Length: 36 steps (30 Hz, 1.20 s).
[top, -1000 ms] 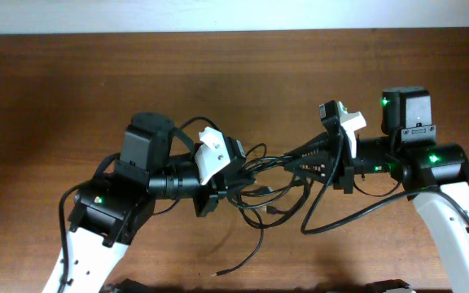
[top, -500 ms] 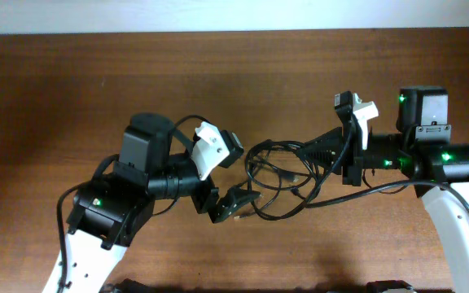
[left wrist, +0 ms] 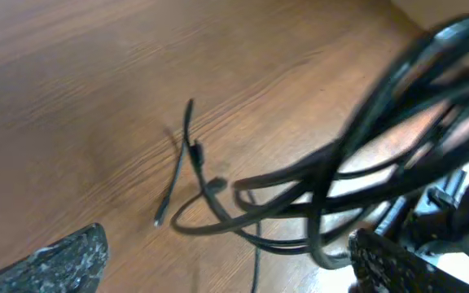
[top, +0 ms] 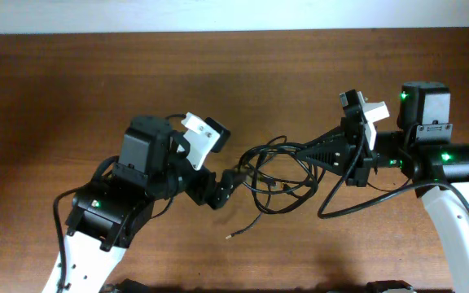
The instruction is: Untangle cables
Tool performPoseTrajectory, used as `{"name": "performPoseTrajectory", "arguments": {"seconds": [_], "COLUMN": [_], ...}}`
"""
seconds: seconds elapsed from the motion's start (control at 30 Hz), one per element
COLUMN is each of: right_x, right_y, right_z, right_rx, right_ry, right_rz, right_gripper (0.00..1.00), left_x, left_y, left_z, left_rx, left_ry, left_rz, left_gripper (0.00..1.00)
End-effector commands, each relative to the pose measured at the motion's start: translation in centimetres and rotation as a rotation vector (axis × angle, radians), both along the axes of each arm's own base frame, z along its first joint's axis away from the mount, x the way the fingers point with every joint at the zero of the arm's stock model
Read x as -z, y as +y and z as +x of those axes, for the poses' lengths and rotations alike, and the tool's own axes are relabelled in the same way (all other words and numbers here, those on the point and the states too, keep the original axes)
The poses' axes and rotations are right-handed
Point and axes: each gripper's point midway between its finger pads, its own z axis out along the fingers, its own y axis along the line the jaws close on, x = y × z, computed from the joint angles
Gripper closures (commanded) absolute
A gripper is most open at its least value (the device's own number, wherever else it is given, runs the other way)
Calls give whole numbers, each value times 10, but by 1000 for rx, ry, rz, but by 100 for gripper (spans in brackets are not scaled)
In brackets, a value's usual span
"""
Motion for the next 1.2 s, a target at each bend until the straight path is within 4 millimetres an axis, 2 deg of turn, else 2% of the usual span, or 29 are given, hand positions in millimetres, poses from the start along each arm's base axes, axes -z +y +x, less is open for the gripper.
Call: {"name": "performPoseTrajectory", "arguments": {"seconds": [0.0,0.13,0.2,0.27,0.3,0.4,0.57,0.67,0.73,0.83,1.0,1.1,1.17], "right_x": [-11,-11,-11,-11,-11,-7,-6,-7,-12,-12,-12,-12,-12], "right_y": [0,0,0,0,0,-1,-1,-1,0,0,0,0,0], "right_z": [-7,-7,-7,-7,-7,-3,-2,-3,-6,-6,-6,-6,-6], "right_rx": [-38,-38,-38,-38,-36,-17,-10,-15,-38,-38,-38,-37,-37], "right_ry": [-8,-8,-8,-8,-9,-9,-10,-11,-27,-30,-30,-30,-30], "right_rz": [45,45,45,45,44,23,15,21,46,46,46,46,46], "right_gripper": [96,96,96,96,96,96,96,96,96,96,96,96,96], "left_x": [13,28,40,42,38,35,0,-4,4,11,34,60,85], "left_y": [19,27,27,21,13,8,27,19,15,-2,-13,12,50], "left_z": [20,28,29,27,23,16,-7,-18,-16,-17,-1,22,37], "left_rx": [-208,-290,-303,-288,-249,-220,-243,-189,-177,-104,-91,-265,-518], "left_ry": [57,116,168,200,212,227,136,161,200,275,353,348,369], "left_rz": [49,84,97,71,34,10,-43,-82,-76,-118,-106,26,169], "left_gripper": [5,4,5,4,2,1,1,1,1,1,1,1,1]}}
